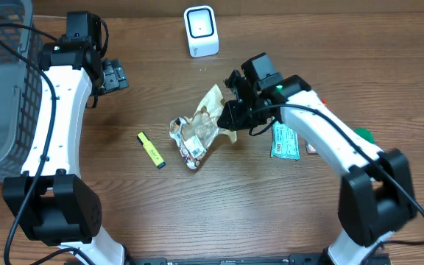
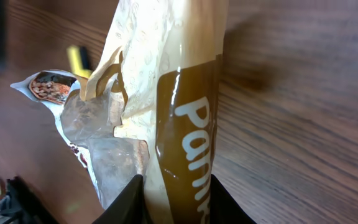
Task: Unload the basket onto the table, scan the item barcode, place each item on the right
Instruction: 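Lift the PanTree bag with the right gripper toward the white scanner, then hold the PanTree bag under the white scanner with the right gripper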
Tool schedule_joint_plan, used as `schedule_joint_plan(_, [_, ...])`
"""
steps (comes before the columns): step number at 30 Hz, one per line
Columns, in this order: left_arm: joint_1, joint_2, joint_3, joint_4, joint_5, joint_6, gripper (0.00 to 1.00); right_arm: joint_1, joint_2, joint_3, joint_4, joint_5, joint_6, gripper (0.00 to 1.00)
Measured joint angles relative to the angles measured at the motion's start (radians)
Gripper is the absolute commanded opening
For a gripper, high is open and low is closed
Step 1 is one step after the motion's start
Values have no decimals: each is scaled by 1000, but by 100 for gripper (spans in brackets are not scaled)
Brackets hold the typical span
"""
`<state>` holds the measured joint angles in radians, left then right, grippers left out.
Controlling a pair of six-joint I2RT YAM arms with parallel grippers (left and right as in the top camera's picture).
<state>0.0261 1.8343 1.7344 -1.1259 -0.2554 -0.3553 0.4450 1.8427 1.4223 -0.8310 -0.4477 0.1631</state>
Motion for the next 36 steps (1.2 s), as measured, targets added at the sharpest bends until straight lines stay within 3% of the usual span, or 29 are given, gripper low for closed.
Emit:
schedule_joint_plan(6, [0,0,0,0,0,0,100,0,-39,57,-63,1,-6,3])
schedule_joint_plan(13, [0,0,0,2,0,0,100,0,-45,455,-203,36,-67,3])
schedule_joint_plan(15, [0,0,0,3,0,0,100,0,-50,525,-112,98,-128,3])
schedule_joint_plan(25, [0,0,0,3,0,0,100,7,-18,533,228,398,-274,3])
schedule_joint_plan(31, [0,0,0,3,0,0,100,7,115,535,420,534,-388,3])
schedule_joint_plan(36, [0,0,0,2,0,0,100,8,287,533,674,658,-425,4])
